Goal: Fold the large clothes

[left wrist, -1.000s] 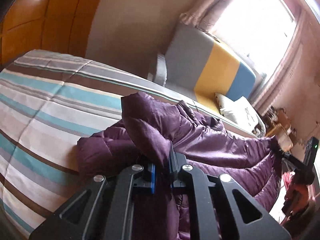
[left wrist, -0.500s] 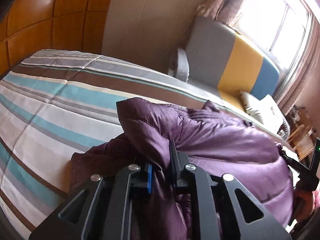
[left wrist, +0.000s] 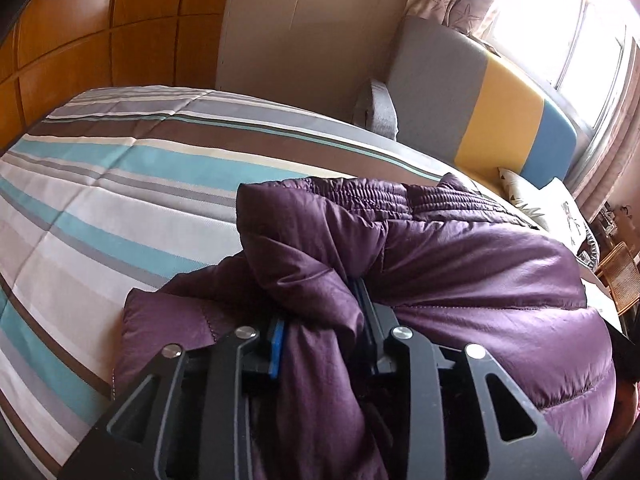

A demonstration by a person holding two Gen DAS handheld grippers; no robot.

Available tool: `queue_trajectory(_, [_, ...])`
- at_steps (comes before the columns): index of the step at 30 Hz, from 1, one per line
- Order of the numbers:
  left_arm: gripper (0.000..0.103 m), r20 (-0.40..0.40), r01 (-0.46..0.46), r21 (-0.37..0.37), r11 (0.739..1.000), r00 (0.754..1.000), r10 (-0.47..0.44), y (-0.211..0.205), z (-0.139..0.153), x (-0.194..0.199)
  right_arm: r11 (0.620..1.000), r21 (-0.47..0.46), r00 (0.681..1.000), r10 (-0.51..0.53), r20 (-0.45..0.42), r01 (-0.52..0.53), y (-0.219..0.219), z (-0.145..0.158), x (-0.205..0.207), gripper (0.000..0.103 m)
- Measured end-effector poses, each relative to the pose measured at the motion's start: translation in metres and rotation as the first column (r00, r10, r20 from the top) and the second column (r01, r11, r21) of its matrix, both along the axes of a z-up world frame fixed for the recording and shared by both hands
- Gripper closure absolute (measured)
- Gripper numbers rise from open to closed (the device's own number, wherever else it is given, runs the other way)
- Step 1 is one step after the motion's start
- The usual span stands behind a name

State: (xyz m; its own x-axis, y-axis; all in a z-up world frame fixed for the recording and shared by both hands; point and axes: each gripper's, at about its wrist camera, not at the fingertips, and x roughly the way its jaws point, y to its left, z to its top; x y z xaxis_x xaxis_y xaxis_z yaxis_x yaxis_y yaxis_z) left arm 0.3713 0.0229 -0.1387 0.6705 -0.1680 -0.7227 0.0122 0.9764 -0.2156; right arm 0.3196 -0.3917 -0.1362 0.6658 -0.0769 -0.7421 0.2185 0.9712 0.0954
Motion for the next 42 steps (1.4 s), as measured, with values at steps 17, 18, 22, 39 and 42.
queue_trajectory(17, [0.019, 0.21, 0.086, 0.113, 0.99, 0.972, -0.109, -0.078, 0.087, -0.047, 0.999, -0.038, 1.0, -0.015, 0.012, 0.016, 0.001, 0.002, -0.003, 0.088])
queue_trajectory(18, [0.019, 0.202, 0.097, 0.159, 0.983, 0.971, -0.128, -0.089, 0.084, -0.04, 0.999, -0.037, 1.0, -0.015, 0.012, 0.015, 0.001, 0.002, -0.003, 0.088])
queue_trajectory(22, [0.021, 0.072, 0.1, 0.269, 0.958, 0.99, -0.123, -0.107, 0.041, -0.002, 0.999, -0.035, 1.0, -0.014, 0.013, 0.015, 0.002, 0.002, -0.004, 0.088])
queue_trajectory(39, [0.017, 0.037, 0.101, 0.188, 0.977, 0.993, -0.11, -0.098, 0.03, -0.001, 0.999, -0.005, 0.995, -0.036, 0.094, 0.037, 0.005, 0.038, -0.033, 0.075])
queue_trajectory(42, [0.017, 0.084, 0.044, 0.12, 0.992, 0.995, -0.055, -0.095, 0.044, -0.027, 1.0, 0.03, 0.987, 0.001, 0.161, -0.006, 0.025, 0.053, -0.051, 0.075])
